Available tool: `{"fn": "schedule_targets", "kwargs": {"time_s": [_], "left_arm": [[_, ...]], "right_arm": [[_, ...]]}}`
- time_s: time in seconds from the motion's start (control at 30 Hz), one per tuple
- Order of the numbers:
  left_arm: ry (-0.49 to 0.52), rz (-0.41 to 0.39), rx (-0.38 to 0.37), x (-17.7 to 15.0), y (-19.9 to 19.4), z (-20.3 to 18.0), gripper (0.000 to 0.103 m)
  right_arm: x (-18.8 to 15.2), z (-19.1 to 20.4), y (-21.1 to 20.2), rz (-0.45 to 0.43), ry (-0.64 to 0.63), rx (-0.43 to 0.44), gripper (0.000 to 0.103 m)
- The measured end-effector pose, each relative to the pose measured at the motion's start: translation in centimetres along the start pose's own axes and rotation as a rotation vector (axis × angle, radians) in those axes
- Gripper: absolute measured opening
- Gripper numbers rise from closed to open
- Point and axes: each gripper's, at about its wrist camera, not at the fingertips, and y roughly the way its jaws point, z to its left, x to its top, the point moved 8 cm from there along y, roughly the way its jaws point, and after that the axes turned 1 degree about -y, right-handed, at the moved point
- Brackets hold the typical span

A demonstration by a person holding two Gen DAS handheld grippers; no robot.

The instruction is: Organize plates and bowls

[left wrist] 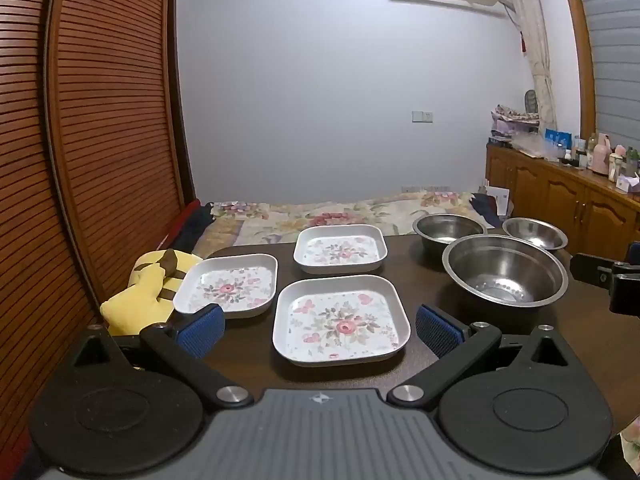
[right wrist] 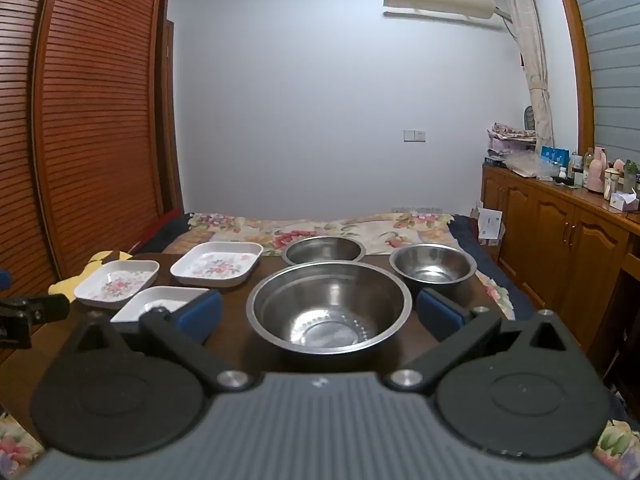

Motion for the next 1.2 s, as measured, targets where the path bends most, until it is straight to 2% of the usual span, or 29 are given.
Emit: {"fn": "schedule_targets", "kwargs": {"time_s": [1.2], "left_arm": [[0.0, -0.005, 0.003, 0.13, -0.11, 0.14, 0.103]], "right_arm": [[0.47, -0.03, -0.41, -0.024, -0.005, -0.003, 0.103]]}}
